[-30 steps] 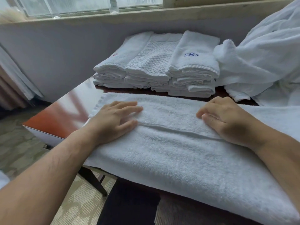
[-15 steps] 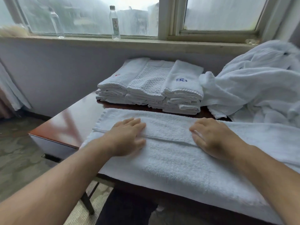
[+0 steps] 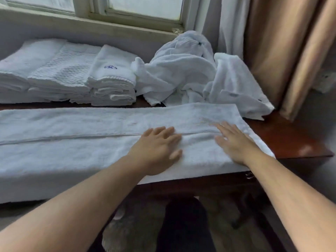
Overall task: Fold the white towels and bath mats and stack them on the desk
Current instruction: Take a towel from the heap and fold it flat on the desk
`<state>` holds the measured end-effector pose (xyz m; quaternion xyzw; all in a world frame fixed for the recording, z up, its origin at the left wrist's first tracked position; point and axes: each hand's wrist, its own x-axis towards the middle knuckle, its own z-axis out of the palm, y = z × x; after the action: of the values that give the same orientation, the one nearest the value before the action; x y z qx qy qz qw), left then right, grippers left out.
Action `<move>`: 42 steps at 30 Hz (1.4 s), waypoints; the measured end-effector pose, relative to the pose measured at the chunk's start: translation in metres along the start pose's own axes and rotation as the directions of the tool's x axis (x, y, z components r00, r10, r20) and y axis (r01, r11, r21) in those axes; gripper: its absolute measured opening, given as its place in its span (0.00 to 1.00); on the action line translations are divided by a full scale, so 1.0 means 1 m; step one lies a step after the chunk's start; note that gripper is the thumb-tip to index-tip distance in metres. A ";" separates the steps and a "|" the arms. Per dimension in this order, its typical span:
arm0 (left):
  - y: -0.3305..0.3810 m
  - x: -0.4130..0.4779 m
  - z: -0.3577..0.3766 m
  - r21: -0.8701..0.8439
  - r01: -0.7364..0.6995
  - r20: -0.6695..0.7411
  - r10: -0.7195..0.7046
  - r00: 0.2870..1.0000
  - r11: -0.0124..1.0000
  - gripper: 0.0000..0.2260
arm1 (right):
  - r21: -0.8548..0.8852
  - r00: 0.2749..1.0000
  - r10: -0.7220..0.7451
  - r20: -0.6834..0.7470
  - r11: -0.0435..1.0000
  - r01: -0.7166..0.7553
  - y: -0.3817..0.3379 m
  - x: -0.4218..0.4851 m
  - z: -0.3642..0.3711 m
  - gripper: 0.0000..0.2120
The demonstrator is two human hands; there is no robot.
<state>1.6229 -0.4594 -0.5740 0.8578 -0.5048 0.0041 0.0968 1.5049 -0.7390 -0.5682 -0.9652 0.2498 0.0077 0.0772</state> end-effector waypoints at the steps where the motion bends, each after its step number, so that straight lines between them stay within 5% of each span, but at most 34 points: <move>1: -0.001 -0.001 0.002 -0.009 -0.008 -0.015 0.008 1.000 1.000 0.29 | 0.004 1.000 0.008 0.001 1.000 -0.008 0.002 0.001 0.001 0.30; 5: -0.002 -0.001 -0.001 -0.046 -0.021 -0.071 0.017 0.997 0.999 0.28 | 0.106 0.979 0.020 -0.205 0.994 0.002 -0.007 -0.004 0.002 0.27; 9: 0.007 -0.014 -0.008 -0.032 -0.166 -0.251 0.152 0.956 0.986 0.21 | 0.081 0.771 -0.215 -0.600 0.942 0.326 -0.012 -0.044 0.004 0.22; 13: 0.015 -0.032 0.001 0.193 -0.214 -0.143 0.243 0.959 0.958 0.36 | -0.124 0.834 -0.437 -0.335 0.899 0.421 0.003 -0.079 0.023 0.38; 15: 0.018 -0.035 0.003 0.289 -0.222 -0.116 0.264 0.957 0.931 0.34 | -0.189 0.826 -0.469 -0.313 0.883 0.430 0.010 -0.084 0.029 0.40; 22: 0.030 -0.041 -0.005 0.198 -0.168 -0.200 0.208 0.958 0.966 0.15 | -0.262 0.604 -0.518 -0.606 0.846 0.464 0.013 -0.084 0.017 0.11; 27: 0.037 -0.025 -0.021 0.167 -0.032 -0.314 0.084 0.946 0.985 0.04 | -0.277 0.632 -0.312 -0.710 0.948 0.157 0.024 -0.075 0.002 0.14; 33: 0.018 -0.014 -0.039 0.346 -0.026 -0.265 0.124 0.956 0.938 0.17 | -0.085 0.608 -0.124 -0.784 0.992 0.092 0.031 -0.051 -0.023 0.12; 38: 0.000 0.002 -0.058 0.244 0.073 -0.304 0.005 0.953 0.967 0.27 | 0.060 0.690 0.001 -0.724 0.996 0.061 0.031 -0.022 -0.035 0.07; 42: -0.022 0.032 -0.077 0.334 0.154 -0.334 -0.036 0.942 0.930 0.20 | 0.015 0.793 0.033 -0.608 0.999 -0.030 0.024 0.013 -0.049 0.12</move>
<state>1.6650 -0.4634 -0.4983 0.8726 -0.4303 0.2302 0.0216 1.5036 -0.7738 -0.5241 -0.9120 0.2775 -0.3021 -0.0050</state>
